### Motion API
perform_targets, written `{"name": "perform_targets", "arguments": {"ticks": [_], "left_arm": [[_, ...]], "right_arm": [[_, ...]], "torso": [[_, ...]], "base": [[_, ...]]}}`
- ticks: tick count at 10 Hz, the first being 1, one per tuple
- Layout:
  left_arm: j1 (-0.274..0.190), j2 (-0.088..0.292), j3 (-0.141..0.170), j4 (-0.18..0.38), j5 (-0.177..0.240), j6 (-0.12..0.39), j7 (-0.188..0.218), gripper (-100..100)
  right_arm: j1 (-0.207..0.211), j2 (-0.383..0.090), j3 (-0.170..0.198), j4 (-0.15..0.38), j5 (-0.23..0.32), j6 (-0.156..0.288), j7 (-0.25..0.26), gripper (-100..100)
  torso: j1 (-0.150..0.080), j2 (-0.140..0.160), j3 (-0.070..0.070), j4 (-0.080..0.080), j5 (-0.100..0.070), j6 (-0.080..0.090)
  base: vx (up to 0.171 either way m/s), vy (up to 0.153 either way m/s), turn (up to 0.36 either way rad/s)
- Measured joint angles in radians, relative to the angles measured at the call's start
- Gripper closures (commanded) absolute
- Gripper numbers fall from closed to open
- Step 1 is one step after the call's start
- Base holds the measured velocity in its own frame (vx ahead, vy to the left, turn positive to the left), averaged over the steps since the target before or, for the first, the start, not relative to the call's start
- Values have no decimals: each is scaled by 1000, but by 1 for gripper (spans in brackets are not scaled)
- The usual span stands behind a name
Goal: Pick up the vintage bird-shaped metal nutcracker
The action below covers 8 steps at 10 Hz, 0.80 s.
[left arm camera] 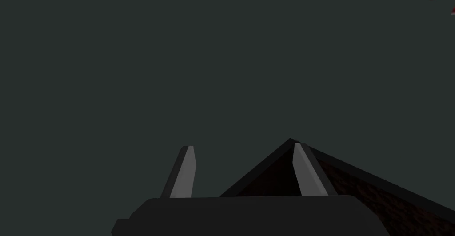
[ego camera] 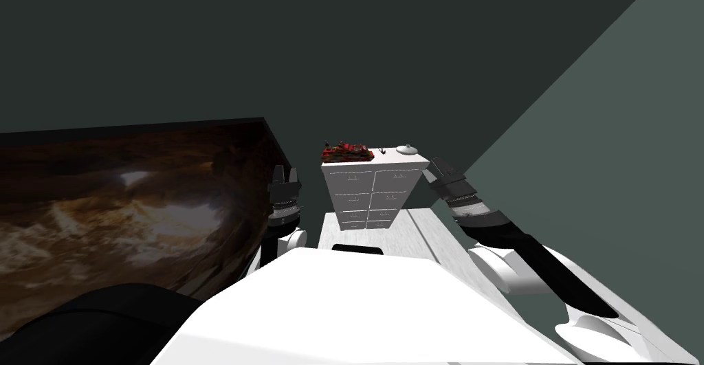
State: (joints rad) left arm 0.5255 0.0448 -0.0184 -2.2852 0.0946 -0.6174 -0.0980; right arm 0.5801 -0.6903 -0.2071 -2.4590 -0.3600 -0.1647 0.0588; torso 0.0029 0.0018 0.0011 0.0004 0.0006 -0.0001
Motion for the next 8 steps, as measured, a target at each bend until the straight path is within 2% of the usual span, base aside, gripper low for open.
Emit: {"name": "perform_targets", "arguments": {"ticks": [4, 5, 6, 8], "left_arm": [[0, 0, 0, 0, 0, 0, 0, 0], [0, 0, 0, 0, 0, 0, 0, 0], [0, 0, 0, 0, 0, 0, 0, 0], [0, 0, 0, 0, 0, 0, 0, 0]], "right_arm": [[10, -112, -42, 5, -42, 59, 6, -100], [14, -130, -47, 3, -46, 63, 6, -100], [30, -157, -67, 4, -63, 78, 8, -100], [30, -204, -82, 4, -78, 105, 10, -100]], "torso": [[-1, -1, 0, 0, 0, 0], [-2, -1, -1, 0, -1, 0], [-2, -1, -1, 0, 0, 0], [-2, -1, -1, 0, -1, 0]], "base": [[-17, 23, 27], [-14, 29, 86], [-15, 27, 43], [-11, 17, 43]]}}
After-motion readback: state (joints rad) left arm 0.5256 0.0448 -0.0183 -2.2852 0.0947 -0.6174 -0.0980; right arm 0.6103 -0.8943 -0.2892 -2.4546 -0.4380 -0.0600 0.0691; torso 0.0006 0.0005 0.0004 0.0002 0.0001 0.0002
